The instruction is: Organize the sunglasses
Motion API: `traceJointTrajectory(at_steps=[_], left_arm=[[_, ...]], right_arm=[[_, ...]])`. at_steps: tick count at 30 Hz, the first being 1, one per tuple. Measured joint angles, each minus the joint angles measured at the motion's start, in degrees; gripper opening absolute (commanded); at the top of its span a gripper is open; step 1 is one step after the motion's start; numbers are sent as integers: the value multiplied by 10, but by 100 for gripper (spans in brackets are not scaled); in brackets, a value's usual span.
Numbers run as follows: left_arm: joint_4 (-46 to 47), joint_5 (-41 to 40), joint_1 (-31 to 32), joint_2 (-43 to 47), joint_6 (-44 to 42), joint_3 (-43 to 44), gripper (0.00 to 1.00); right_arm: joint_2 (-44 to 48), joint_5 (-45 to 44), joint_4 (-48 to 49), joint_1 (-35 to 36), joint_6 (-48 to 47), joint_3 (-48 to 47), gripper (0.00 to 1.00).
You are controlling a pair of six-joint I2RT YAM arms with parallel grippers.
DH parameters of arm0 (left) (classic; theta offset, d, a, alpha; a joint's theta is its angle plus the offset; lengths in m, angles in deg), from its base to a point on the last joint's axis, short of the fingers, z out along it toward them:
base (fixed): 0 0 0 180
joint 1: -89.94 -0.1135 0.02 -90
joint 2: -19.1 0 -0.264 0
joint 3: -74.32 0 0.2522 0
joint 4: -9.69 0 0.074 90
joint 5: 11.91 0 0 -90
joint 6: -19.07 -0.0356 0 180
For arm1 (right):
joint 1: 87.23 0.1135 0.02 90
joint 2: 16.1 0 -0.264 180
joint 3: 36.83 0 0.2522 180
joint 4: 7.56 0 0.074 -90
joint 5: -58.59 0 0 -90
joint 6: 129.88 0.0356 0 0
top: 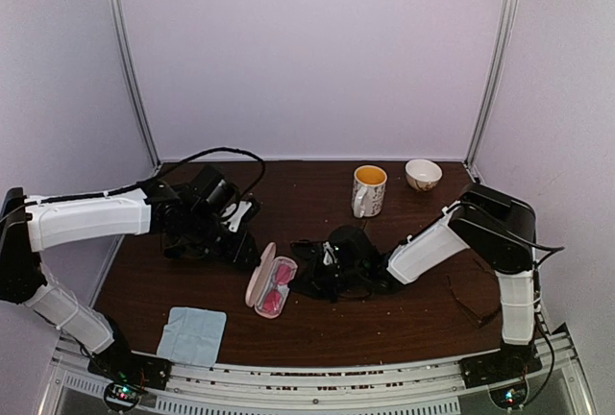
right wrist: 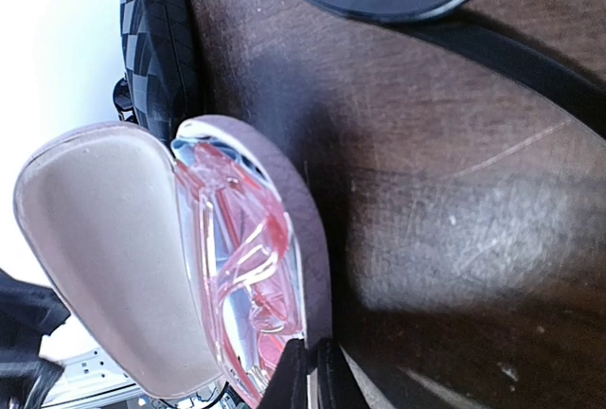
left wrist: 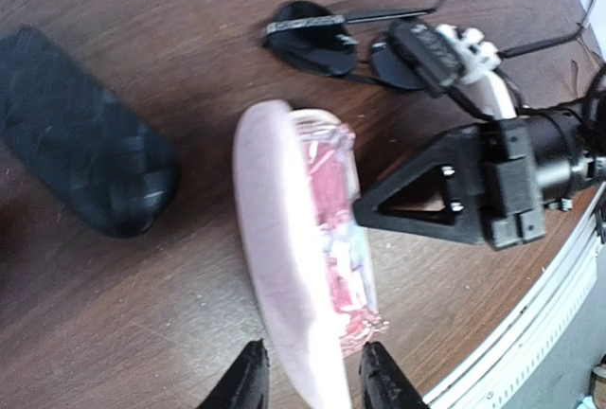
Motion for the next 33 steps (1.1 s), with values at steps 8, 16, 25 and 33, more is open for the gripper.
traceJointTrajectory(at_steps=[8,16,25,33], left_arm=[[27,23,-23,9,-1,-42,24],[67,58,-24,4,0,-58,15],[102,77,-25,-14,0,-70,9],[156,116,-26,-20,13,-91,7]], right_arm=[[0,0,0,0,-2,-1,4],[-1,1,0,0,-2,-1,4],[-1,1,0,0,-3,-2,4],[-1,1,-1,0,-3,-2,4]])
